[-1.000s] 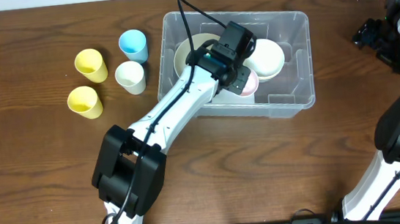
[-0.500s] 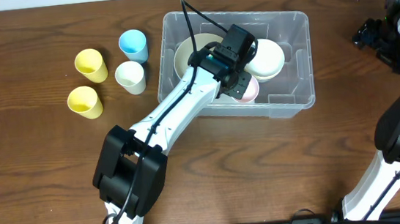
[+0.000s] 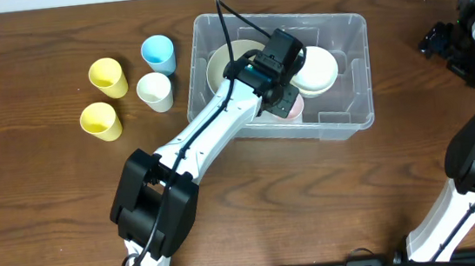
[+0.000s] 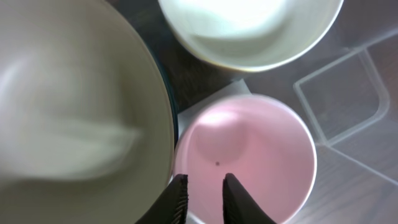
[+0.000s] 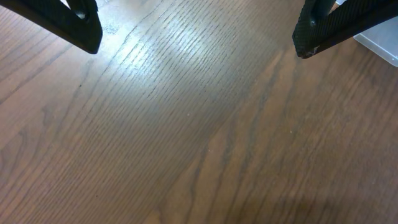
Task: Pack container
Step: 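Lower the pink cup into the bin and open the left gripper, then move the left gripper back to the cream cup beside the blue cup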
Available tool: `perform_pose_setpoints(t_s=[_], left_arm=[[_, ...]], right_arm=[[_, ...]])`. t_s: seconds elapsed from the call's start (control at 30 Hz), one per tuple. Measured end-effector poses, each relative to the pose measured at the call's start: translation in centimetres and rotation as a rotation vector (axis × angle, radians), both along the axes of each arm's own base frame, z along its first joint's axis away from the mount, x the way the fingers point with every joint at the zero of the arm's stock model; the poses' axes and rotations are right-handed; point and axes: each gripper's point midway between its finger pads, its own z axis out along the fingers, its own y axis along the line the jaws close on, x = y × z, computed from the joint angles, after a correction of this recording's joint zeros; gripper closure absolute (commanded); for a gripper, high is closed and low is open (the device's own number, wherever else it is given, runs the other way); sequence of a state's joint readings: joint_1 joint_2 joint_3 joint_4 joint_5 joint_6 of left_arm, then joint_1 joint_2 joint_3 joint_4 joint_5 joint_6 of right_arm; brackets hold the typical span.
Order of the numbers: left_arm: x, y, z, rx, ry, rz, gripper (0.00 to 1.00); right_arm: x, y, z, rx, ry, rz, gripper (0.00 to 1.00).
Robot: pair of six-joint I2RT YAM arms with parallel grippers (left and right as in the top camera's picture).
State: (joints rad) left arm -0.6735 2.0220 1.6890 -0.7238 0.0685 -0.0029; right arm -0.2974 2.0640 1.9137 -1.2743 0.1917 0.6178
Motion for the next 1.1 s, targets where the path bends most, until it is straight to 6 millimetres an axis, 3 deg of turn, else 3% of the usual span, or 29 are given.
perform_pose_setpoints(t_s=[0.17, 0.23, 0.37, 0.43, 0.53, 0.57, 0.6, 0.67, 0.77, 0.87, 0.97, 1.1], left_arm=[[0.1, -0.1, 0.2, -0.004, -0.005, -0.001, 0.70], [0.2, -0.1, 1.1, -0.015, -0.019, -0.001, 0.62], [0.4, 0.2, 5.6, -0.067, -0.098, 0.008, 0.53], [0.5, 1.4, 9.1, -0.089, -0.166, 0.037, 0.48], [1.3, 5.4, 14.5, -0.096, -0.276, 0.156, 0.29], [1.9, 8.1, 16.4, -0.096, -0.313, 0.243, 0.22], [2.1, 9.2, 17.0, -0.092, -0.328, 0.277, 0.21], [3.0, 13.4, 18.2, -0.078, -0.343, 0.409, 0.19], [4.2, 19.8, 17.2, -0.037, -0.305, 0.619, 0.18], [5.1, 24.6, 14.2, -0.016, -0.224, 0.774, 0.18], [5.6, 27.2, 10.7, -0.020, -0.120, 0.853, 0.18], [6.0, 28.6, 6.5, -0.025, 0.002, 0.916, 0.18]], right_arm=[[0.0, 0.0, 0.0, 0.000, 0.000, 0.000, 0.01], [0.0, 0.0, 0.0, 0.000, 0.000, 0.000, 0.01], [0.0, 0.0, 0.0, 0.000, 0.000, 0.000, 0.01], [0.0, 0.0, 0.0, 0.000, 0.000, 0.000, 0.01], [0.0, 0.0, 0.0, 0.000, 0.000, 0.000, 0.01], [0.0, 0.0, 0.0, 0.000, 0.000, 0.000, 0.01], [0.0, 0.0, 0.0, 0.000, 0.000, 0.000, 0.01], [0.0, 0.0, 0.0, 0.000, 0.000, 0.000, 0.01], [0.0, 0.0, 0.0, 0.000, 0.000, 0.000, 0.01], [0.0, 0.0, 0.0, 0.000, 0.000, 0.000, 0.01], [0.0, 0.0, 0.0, 0.000, 0.000, 0.000, 0.01], [0.0, 0.0, 0.0, 0.000, 0.000, 0.000, 0.01]])
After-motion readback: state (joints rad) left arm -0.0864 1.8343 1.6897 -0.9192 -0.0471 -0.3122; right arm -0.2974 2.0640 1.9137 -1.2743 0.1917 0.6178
